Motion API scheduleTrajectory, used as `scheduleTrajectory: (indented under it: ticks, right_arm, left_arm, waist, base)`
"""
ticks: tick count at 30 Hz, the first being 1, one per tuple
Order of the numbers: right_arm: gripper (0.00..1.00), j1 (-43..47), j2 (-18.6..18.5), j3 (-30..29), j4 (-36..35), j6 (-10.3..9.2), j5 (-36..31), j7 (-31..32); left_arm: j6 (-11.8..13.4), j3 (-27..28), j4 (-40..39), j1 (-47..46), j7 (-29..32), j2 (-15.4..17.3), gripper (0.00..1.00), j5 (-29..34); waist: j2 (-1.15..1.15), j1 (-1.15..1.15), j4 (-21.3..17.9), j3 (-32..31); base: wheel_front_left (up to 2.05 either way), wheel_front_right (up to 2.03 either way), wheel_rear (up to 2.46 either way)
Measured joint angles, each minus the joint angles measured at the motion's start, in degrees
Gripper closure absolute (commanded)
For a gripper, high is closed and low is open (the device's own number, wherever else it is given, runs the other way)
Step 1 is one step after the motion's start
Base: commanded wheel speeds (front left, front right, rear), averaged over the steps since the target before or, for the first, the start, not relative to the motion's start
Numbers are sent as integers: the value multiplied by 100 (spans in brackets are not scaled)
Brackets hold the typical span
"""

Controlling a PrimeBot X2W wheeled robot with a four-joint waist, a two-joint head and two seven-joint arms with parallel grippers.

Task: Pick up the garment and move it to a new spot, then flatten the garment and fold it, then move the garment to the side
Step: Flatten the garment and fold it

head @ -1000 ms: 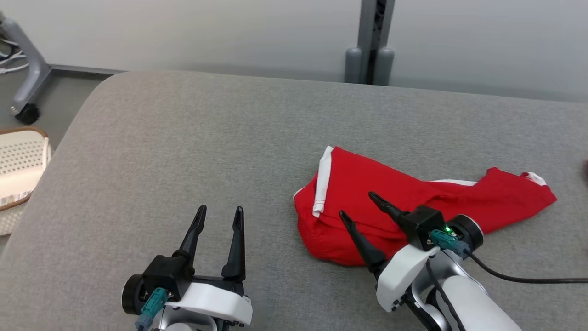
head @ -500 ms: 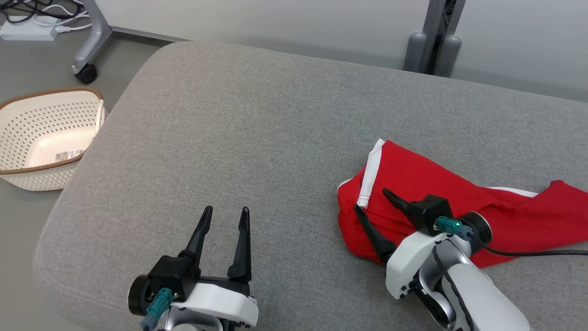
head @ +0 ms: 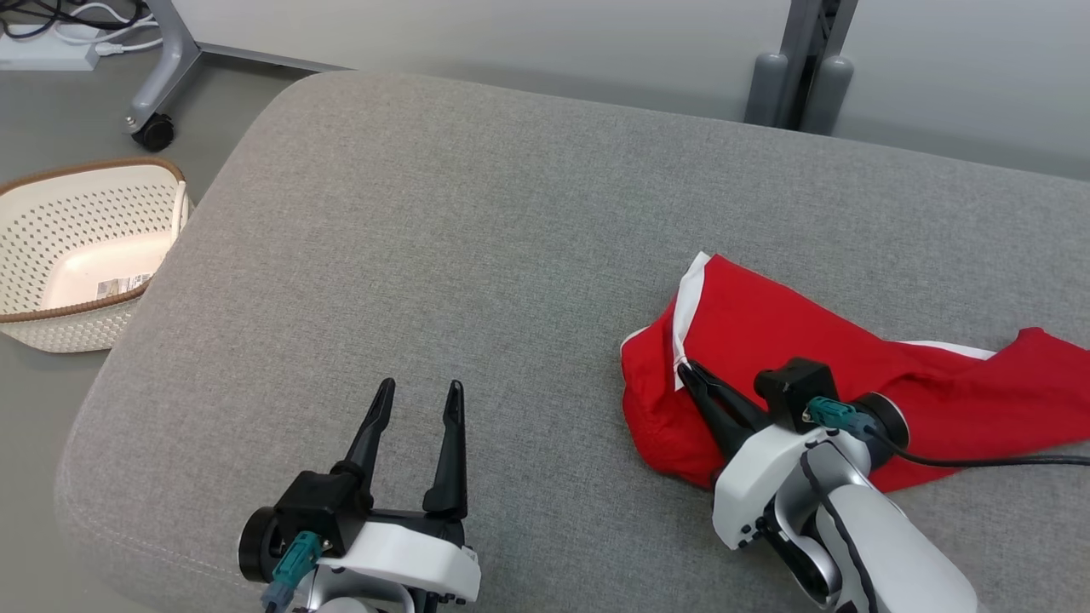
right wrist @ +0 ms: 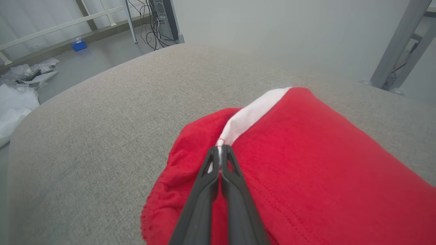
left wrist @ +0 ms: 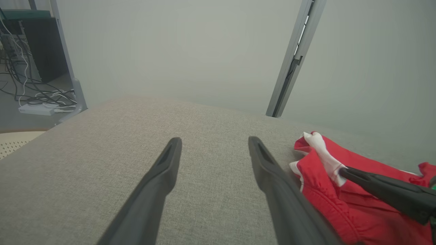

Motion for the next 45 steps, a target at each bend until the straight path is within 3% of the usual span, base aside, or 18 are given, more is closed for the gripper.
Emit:
scheduleTrajectory:
  ticks: [7, 13, 17, 25, 36, 37, 38, 39, 45]
  right_arm:
    - [100, -248, -368, -42, -463, 0, -5, -27]
    - [100, -1067, -1281, -275, -995, 0, 107, 407]
    - [100, -1722, -1863, -519, -975, 0, 457, 650]
    - [100, -2797, -2563, -739, -49, 0, 682, 606]
    - [100, -3616, -2593, -1386, 1915, -1, 21, -193]
    - [96, -3609, -2546, -1391, 2081, -1, -89, -223]
    - [54, -3604, -2486, -1408, 2240, -1, -156, -263]
    - [0, -3603, -2440, -1441, 2390, 0, -226, -321]
    - [0, -3607, -2253, -1539, 3105, 0, -452, -474]
  left_arm:
    - [14, 37, 1, 0, 0, 1, 0, 0]
    - [11, 14, -18, -9, 0, 0, 0, 0]
    - [8, -51, -37, -102, 0, 0, 0, -21]
    - [-9, -188, -51, -224, 0, 0, 0, -79]
    - [46, -456, -120, -363, 0, -1, 0, -147]
    - [54, -475, -131, -366, 0, -2, 0, -177]
    - [66, -499, -136, -372, 0, 0, 0, -178]
    - [69, -521, -135, -389, 0, 0, 0, -185]
    - [116, -577, -131, -465, 0, -2, 0, -200]
  waist:
    - [0, 0, -88, -40]
    - [0, 0, -192, 18]
    - [0, 0, -187, 122]
    - [0, 0, -52, 389]
    - [0, 0, 189, 792]
    - [0, 0, 203, 827]
    - [0, 0, 214, 862]
    - [0, 0, 222, 895]
    - [0, 0, 152, 945]
  base:
    - [0, 0, 0]
    - [0, 0, 0]
    - [0, 0, 0]
    - [0, 0, 0]
    - [0, 0, 0]
    - [0, 0, 0]
    - [0, 0, 0]
    - [0, 0, 0]
    - [0, 0, 0]
